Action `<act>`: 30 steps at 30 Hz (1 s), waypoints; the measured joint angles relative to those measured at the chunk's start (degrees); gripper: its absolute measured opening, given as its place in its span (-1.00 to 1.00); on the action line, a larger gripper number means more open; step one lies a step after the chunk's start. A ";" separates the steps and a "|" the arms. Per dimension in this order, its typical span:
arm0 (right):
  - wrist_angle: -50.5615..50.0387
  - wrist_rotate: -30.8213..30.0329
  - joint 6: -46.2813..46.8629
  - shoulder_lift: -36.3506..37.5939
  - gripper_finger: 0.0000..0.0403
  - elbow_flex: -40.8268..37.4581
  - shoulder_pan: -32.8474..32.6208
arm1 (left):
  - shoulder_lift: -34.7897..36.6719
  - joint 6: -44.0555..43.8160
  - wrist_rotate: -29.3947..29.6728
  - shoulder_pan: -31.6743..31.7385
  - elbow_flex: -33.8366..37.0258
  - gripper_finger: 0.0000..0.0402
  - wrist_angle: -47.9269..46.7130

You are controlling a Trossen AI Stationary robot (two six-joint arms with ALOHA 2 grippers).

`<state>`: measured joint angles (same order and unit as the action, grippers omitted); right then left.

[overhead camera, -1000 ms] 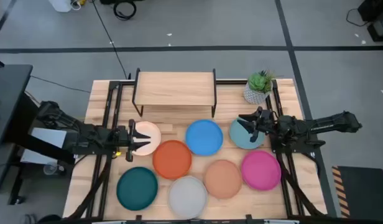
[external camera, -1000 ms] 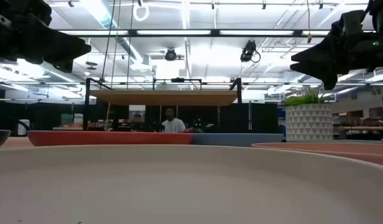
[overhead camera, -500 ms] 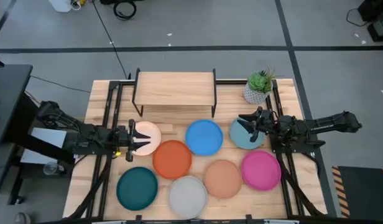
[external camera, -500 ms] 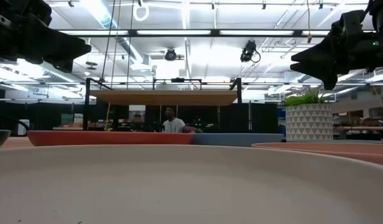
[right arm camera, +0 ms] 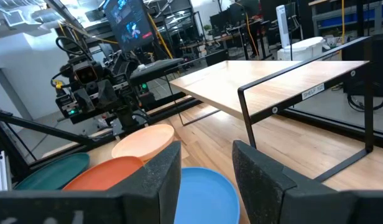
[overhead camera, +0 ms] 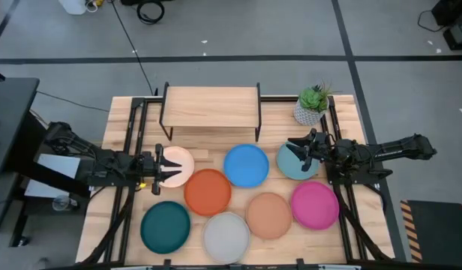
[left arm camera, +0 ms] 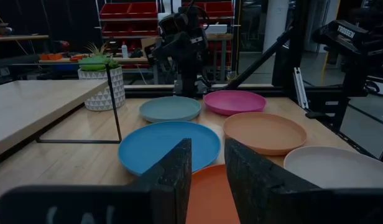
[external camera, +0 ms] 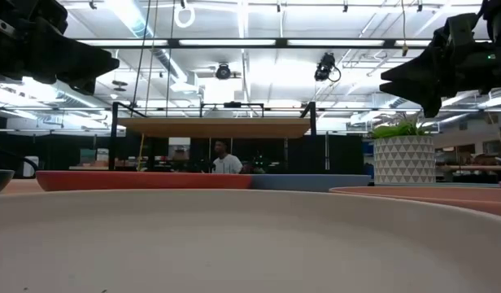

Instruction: Place and stack plates onto a shelf

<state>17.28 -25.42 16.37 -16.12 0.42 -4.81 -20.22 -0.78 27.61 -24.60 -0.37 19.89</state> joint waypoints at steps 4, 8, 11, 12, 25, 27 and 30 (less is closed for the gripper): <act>0.02 -0.01 0.00 0.02 -0.25 0.01 0.00 | 0.00 0.00 0.00 -0.01 -0.01 -0.49 -0.02; 0.01 0.00 0.00 0.01 -0.25 0.01 0.01 | 0.01 0.00 0.00 0.00 -0.01 -0.49 -0.01; 0.01 0.00 -0.01 0.01 -0.25 0.01 0.01 | 0.00 0.00 0.01 0.00 -0.01 -0.49 0.00; 0.00 -0.01 -0.01 0.02 -0.25 -0.01 0.01 | 0.01 0.00 0.00 0.00 -0.02 -0.49 -0.02; 0.00 -0.01 -0.01 0.00 -0.25 0.01 0.00 | -0.01 -17.94 -6.29 0.00 -0.02 -0.49 1.22; 0.04 -0.01 -0.04 0.00 -0.25 0.01 0.00 | -0.01 -17.89 -6.44 0.00 -0.02 -0.49 1.27; 1.05 -0.41 -3.82 0.00 -0.25 0.00 0.01 | -0.01 -18.10 -6.44 -0.01 -0.02 -0.49 1.27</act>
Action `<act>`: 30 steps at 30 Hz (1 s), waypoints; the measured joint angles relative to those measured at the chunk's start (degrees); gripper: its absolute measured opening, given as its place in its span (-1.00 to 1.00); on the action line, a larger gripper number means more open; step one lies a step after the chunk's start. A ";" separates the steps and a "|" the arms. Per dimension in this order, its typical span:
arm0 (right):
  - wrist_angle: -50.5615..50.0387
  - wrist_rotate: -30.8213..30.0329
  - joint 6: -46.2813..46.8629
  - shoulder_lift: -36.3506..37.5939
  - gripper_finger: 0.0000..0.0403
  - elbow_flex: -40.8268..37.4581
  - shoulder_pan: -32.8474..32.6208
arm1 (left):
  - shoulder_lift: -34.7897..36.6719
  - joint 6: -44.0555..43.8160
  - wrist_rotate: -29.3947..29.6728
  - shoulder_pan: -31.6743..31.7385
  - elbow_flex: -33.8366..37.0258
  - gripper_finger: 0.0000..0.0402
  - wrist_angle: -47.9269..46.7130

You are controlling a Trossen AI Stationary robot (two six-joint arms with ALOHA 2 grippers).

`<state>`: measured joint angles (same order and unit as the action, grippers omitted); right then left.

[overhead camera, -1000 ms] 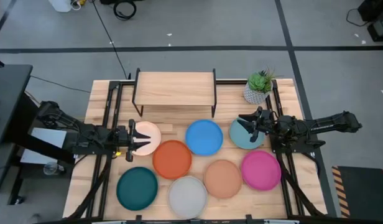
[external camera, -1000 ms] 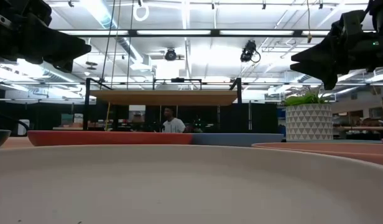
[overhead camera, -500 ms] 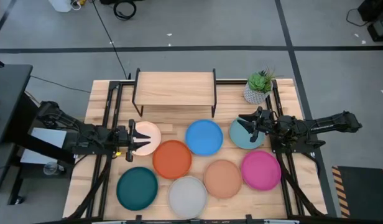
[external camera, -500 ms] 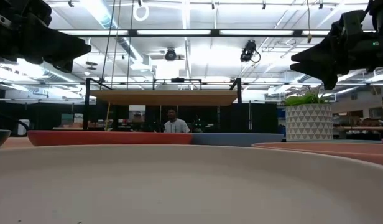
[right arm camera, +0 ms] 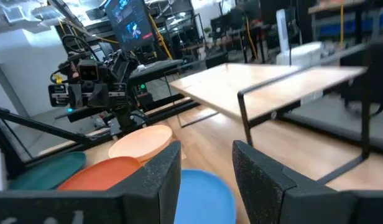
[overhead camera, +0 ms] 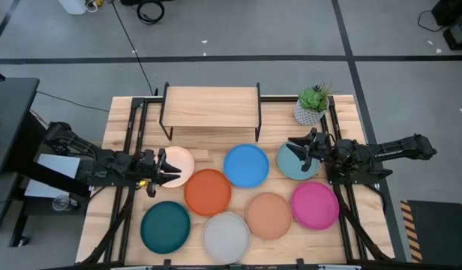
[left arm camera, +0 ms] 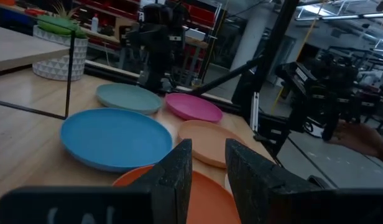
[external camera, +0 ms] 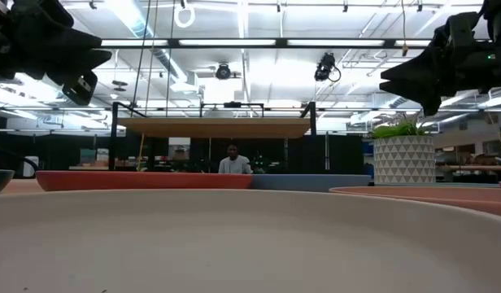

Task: Place and stack plates onto a shelf
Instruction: Put the blue plate on the shelf

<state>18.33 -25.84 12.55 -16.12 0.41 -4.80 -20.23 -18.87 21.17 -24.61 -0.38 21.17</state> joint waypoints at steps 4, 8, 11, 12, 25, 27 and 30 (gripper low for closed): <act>0.07 0.29 -3.08 0.00 -0.25 0.01 0.00 | 0.02 -0.02 0.08 0.00 0.00 -0.49 1.62; 0.34 0.29 -3.03 0.00 -0.25 0.01 0.00 | 0.00 0.13 -0.88 0.01 0.00 -0.49 3.29; 2.98 0.16 1.72 0.00 -0.25 0.01 0.00 | 0.00 6.90 -8.99 0.01 0.02 -0.49 8.39; 4.29 0.04 2.49 0.00 -0.25 0.01 0.06 | 0.02 9.10 -12.59 0.01 0.02 -0.49 10.32; 9.71 7.38 11.84 -3.58 -0.25 0.01 0.35 | -0.76 15.91 -11.05 0.02 0.02 -0.49 12.63; 9.68 10.02 11.81 -5.89 -0.25 0.01 0.46 | -0.79 14.76 -10.74 0.01 0.02 -0.49 12.51; 9.11 10.72 11.46 -10.19 -0.25 0.36 1.33 | -0.79 14.91 -10.71 0.01 0.02 -0.49 12.54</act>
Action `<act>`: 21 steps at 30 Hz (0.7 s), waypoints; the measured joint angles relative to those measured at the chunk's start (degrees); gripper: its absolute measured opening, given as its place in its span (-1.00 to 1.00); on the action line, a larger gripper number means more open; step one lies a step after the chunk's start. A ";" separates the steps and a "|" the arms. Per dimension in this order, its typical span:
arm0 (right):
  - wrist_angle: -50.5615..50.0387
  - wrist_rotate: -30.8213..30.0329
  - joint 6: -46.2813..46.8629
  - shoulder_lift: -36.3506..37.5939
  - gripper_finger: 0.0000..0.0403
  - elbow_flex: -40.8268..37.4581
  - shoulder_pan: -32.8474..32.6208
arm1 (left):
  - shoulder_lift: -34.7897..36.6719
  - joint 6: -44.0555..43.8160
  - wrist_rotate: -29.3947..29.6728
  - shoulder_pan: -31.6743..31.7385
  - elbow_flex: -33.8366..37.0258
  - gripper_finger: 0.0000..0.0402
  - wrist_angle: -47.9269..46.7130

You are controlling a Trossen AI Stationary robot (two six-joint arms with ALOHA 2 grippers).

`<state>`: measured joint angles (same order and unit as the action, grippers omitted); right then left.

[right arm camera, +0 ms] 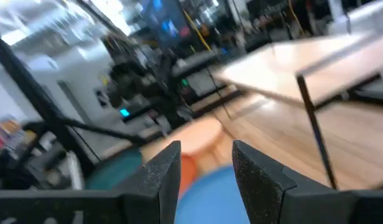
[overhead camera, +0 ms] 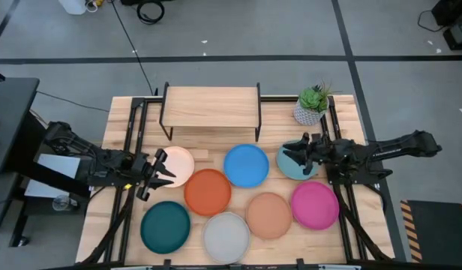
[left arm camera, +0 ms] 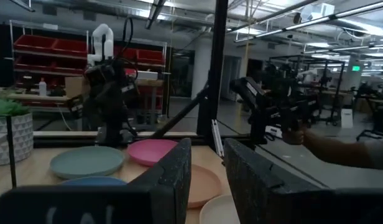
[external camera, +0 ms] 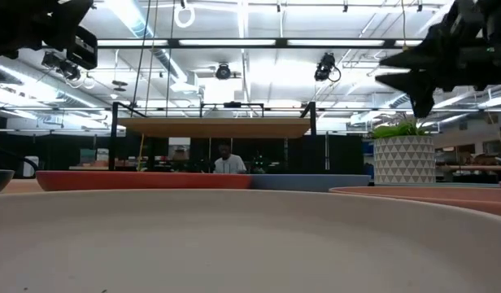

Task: Place and stack plates onto a shelf
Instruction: Put the blue plate on the shelf

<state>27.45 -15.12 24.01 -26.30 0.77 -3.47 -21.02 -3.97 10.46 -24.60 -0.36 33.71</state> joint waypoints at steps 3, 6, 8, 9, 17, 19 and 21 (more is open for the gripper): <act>-0.06 0.08 -1.79 -5.07 -0.25 1.73 1.35 | 0.00 1.68 0.03 0.00 0.00 -0.49 -0.06; -0.08 1.09 -4.67 -10.92 -0.25 4.49 2.88 | 0.00 4.53 0.80 0.00 0.00 -0.49 -1.60; -0.07 1.27 -6.77 -15.17 -0.25 6.71 3.55 | 0.00 6.07 3.90 -0.02 0.00 -0.49 -3.47; -0.14 1.27 -7.78 -17.32 -0.25 7.84 3.79 | 0.00 6.33 6.32 -0.02 0.00 -0.49 -4.33; -10.78 1.47 -15.30 -38.47 -0.25 24.02 4.03 | -0.14 1.90 21.71 0.04 -3.57 -0.49 -21.42; -17.38 3.20 -17.11 -43.51 -0.25 29.38 4.03 | -0.61 -0.56 21.79 0.04 -5.33 -0.49 -24.75; -22.29 6.51 -18.72 -48.08 -0.25 34.36 3.70 | -1.23 -2.70 21.73 0.04 -6.39 -0.49 -28.90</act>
<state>5.15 -8.61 5.29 -74.38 35.13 0.22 -22.24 -6.66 32.19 -24.56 -6.75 4.81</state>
